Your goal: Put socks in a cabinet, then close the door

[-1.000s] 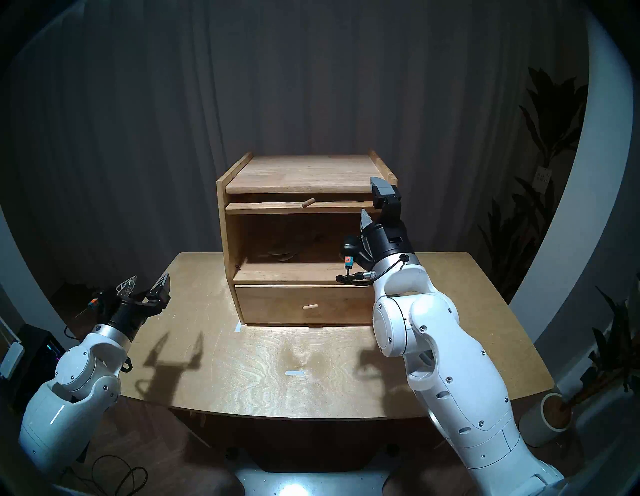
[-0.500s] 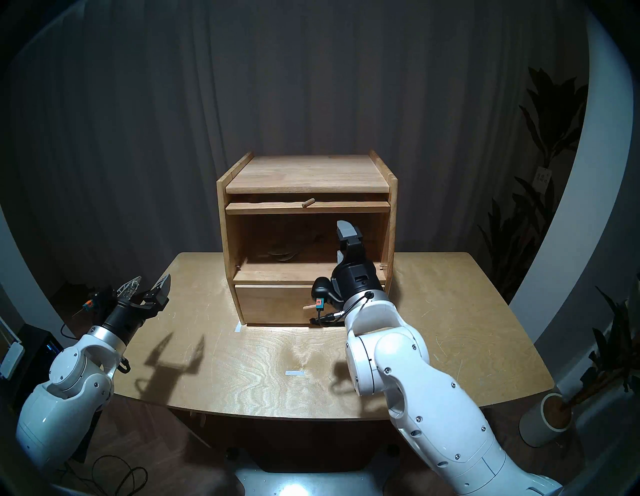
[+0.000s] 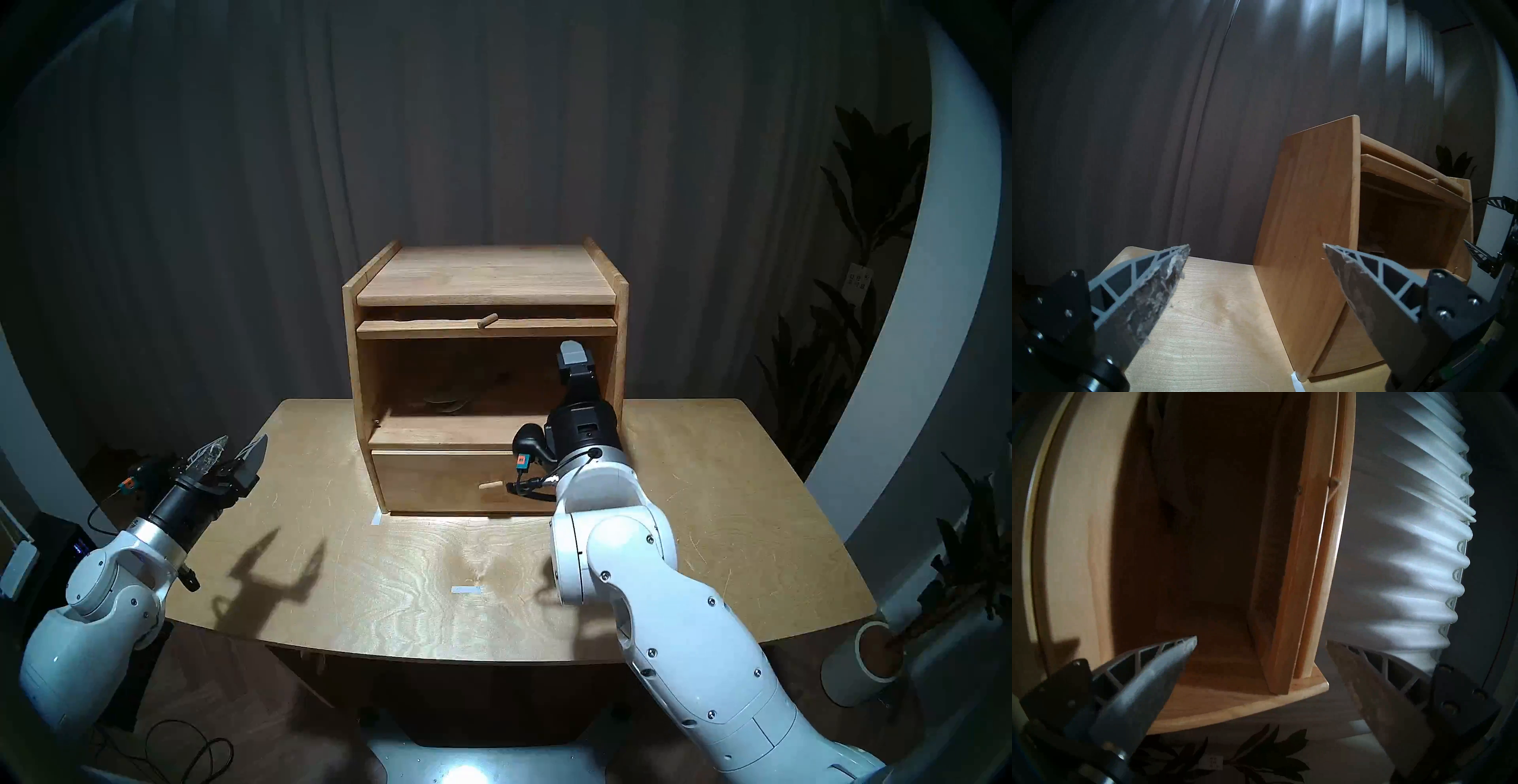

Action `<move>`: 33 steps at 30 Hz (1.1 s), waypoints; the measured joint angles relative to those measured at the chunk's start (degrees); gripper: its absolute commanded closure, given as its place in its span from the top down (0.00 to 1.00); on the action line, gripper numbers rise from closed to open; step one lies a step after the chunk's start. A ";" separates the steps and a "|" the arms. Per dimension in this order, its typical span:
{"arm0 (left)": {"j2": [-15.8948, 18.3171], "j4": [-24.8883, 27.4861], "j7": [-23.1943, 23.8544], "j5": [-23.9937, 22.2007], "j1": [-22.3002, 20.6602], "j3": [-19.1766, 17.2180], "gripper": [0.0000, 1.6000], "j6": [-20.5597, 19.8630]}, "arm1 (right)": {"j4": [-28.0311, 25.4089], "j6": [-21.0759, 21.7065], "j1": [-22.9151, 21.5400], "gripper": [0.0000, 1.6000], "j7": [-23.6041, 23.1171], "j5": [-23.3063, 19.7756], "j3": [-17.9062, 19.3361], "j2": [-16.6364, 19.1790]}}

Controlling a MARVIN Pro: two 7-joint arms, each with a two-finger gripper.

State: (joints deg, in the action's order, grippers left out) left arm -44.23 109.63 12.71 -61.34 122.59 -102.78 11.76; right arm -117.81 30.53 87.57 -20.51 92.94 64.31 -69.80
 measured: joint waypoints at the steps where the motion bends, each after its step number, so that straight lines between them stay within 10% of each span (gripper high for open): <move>1: 0.06 -0.23 0.86 -0.44 0.10 -0.19 1.00 0.04 | 0.14 0.23 -0.51 1.00 -0.42 0.29 0.26 -0.14; 19: 2.07 -4.87 16.87 -7.01 2.11 -4.30 1.00 0.15 | 5.13 2.73 -9.79 1.00 -10.86 8.60 -5.34 -5.72; 33: 3.69 -3.23 10.03 2.52 2.12 -4.29 1.00 0.85 | 6.08 7.09 -13.24 1.00 -26.10 25.30 -10.77 -10.73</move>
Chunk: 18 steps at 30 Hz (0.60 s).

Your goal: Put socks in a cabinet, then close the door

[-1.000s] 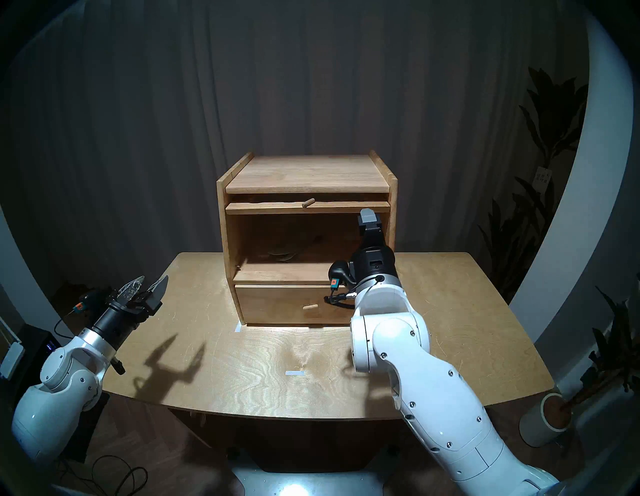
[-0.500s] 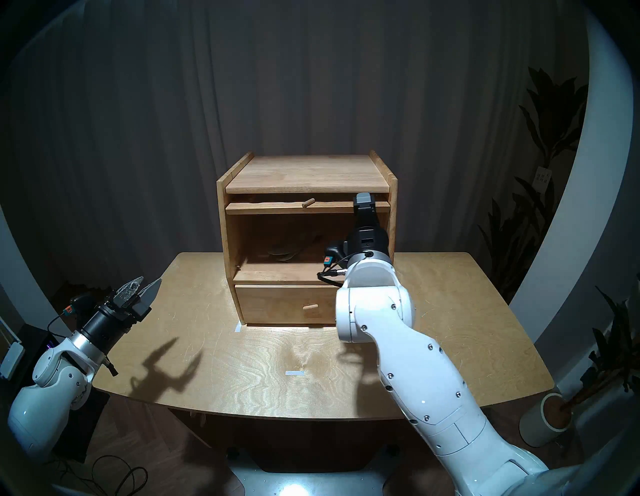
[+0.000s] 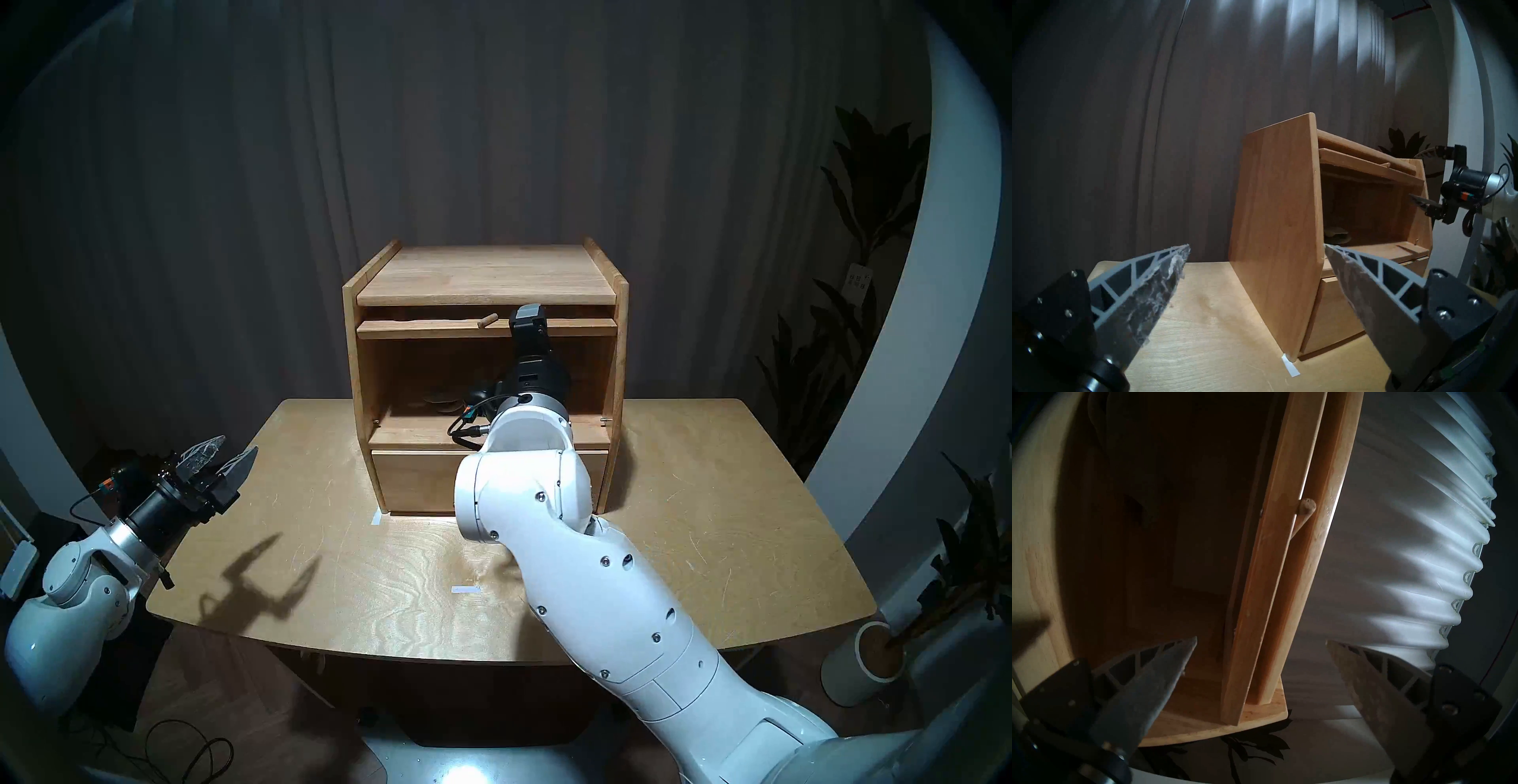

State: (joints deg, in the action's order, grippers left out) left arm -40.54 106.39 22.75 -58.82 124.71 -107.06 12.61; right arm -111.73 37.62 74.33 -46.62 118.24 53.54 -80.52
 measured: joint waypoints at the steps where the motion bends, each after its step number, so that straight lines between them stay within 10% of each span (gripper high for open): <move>1: -0.02 0.27 -1.01 0.60 -0.13 0.15 1.00 0.04 | 0.06 0.18 -0.09 1.00 -1.09 1.12 -0.06 -0.21; 10: -1.09 1.65 -9.94 4.73 -1.27 0.14 1.00 0.27 | 0.09 0.80 -0.77 1.00 -9.67 9.11 -0.82 -2.05; 18: -1.86 1.90 -13.05 6.14 -1.51 -0.20 1.00 0.27 | 0.02 3.64 -2.22 1.00 -4.19 0.53 -1.75 -2.33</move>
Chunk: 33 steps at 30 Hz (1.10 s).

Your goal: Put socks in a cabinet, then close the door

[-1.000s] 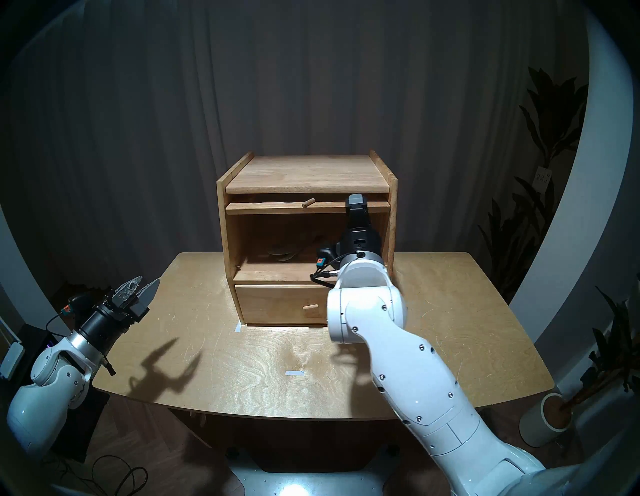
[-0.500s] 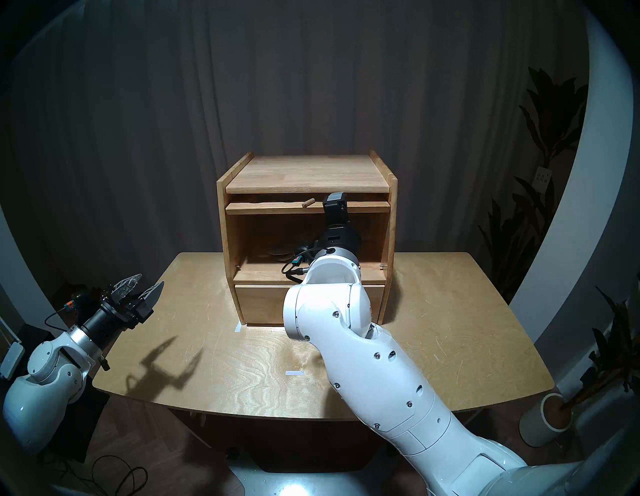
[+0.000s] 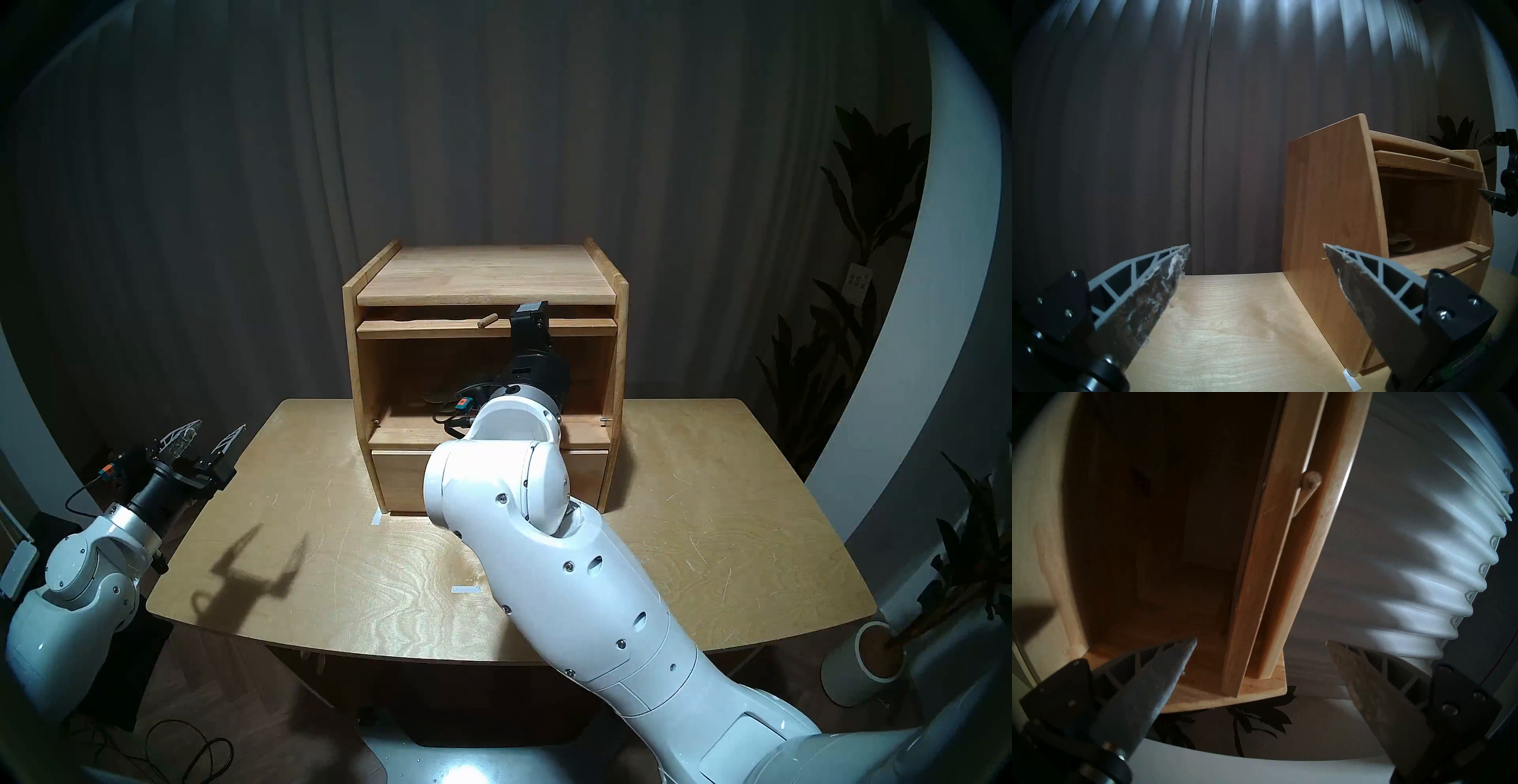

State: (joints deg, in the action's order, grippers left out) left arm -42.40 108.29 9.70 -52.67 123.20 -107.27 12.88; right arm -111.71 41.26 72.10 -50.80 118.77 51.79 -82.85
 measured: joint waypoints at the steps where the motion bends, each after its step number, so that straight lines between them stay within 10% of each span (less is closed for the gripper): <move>1: -0.02 0.01 -0.06 0.04 -0.01 0.00 1.00 0.00 | -0.04 0.22 0.00 1.00 0.31 -0.57 0.05 -0.01; 16: -0.19 0.41 -1.88 1.15 -0.20 0.02 1.00 -0.02 | -1.02 4.99 4.00 1.00 13.35 -22.51 5.65 2.20; 33: -0.09 0.79 -2.69 1.66 -0.21 0.03 1.00 -0.03 | 1.96 -6.09 2.59 1.00 28.03 -36.15 7.97 4.91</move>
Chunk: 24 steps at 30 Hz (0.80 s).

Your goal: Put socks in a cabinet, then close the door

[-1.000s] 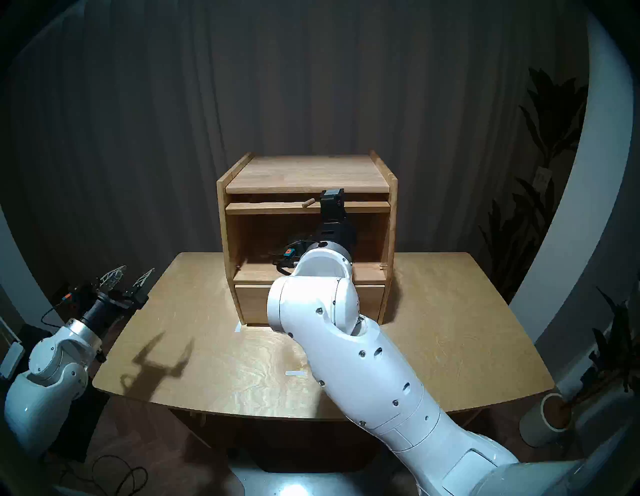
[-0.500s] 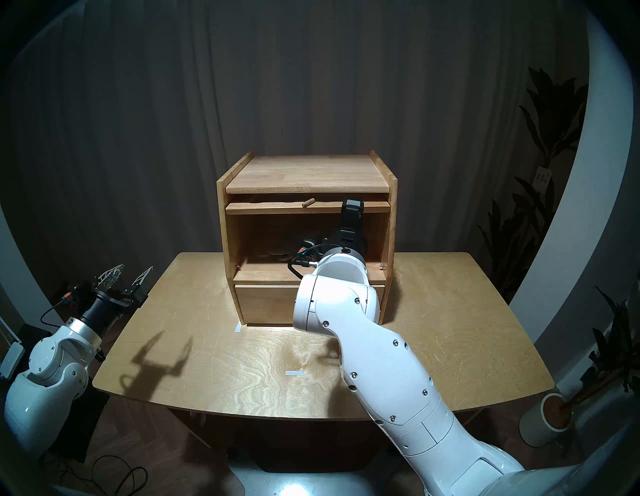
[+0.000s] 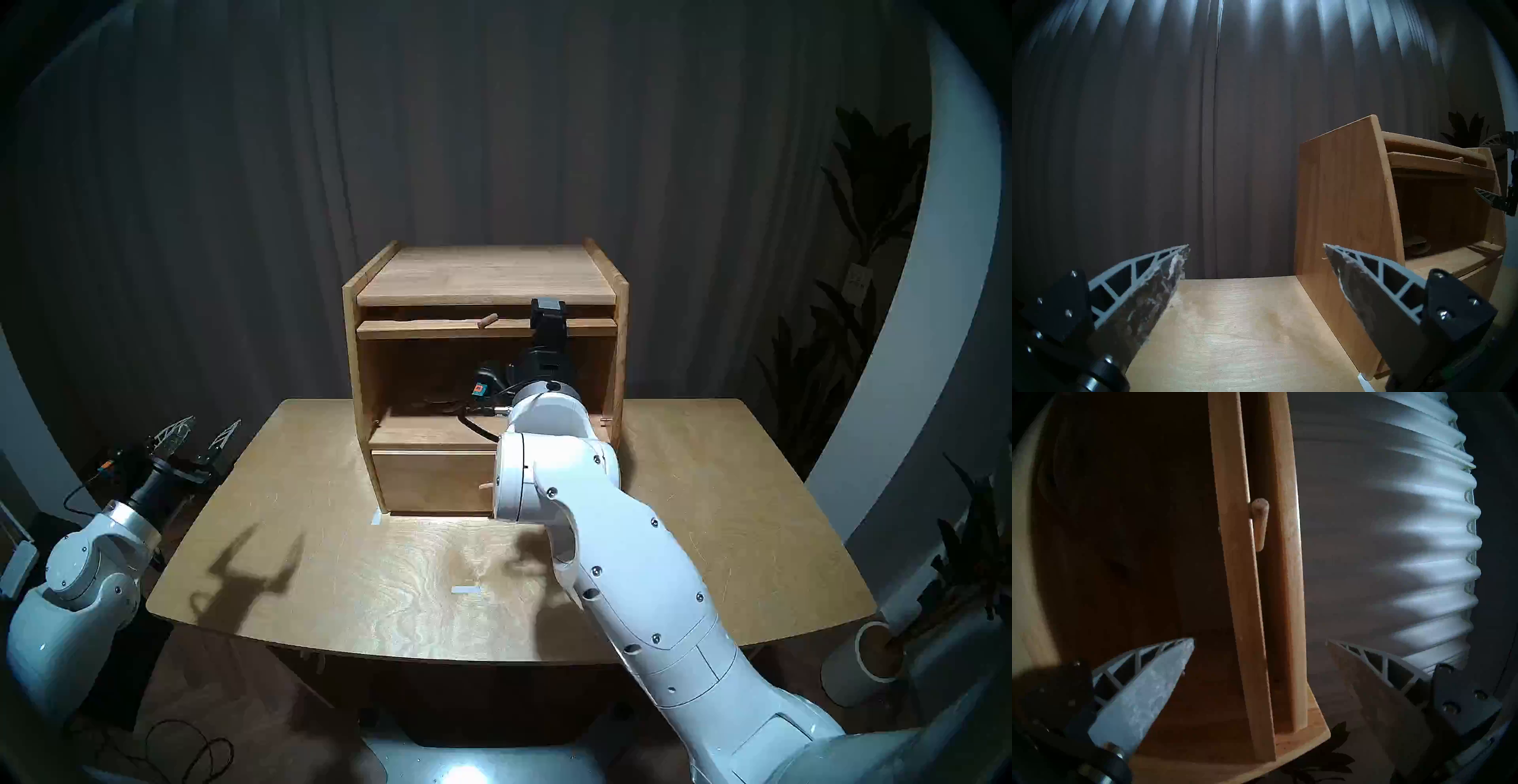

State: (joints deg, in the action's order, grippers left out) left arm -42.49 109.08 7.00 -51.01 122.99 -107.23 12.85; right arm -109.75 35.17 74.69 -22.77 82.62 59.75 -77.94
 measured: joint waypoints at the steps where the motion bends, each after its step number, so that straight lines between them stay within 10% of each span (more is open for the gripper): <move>1: 0.00 0.01 0.01 0.01 0.00 0.00 1.00 0.00 | 0.47 -0.38 0.00 1.00 0.57 -0.51 0.20 0.01; 24: 0.01 0.09 0.84 -0.30 0.01 -0.03 1.00 -0.02 | 12.76 -8.99 -1.60 1.00 15.51 -9.26 5.67 -0.61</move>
State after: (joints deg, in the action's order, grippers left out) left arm -42.48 109.18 7.84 -51.31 123.00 -107.27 12.83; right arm -96.99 26.18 73.09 -7.26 73.36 65.42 -78.55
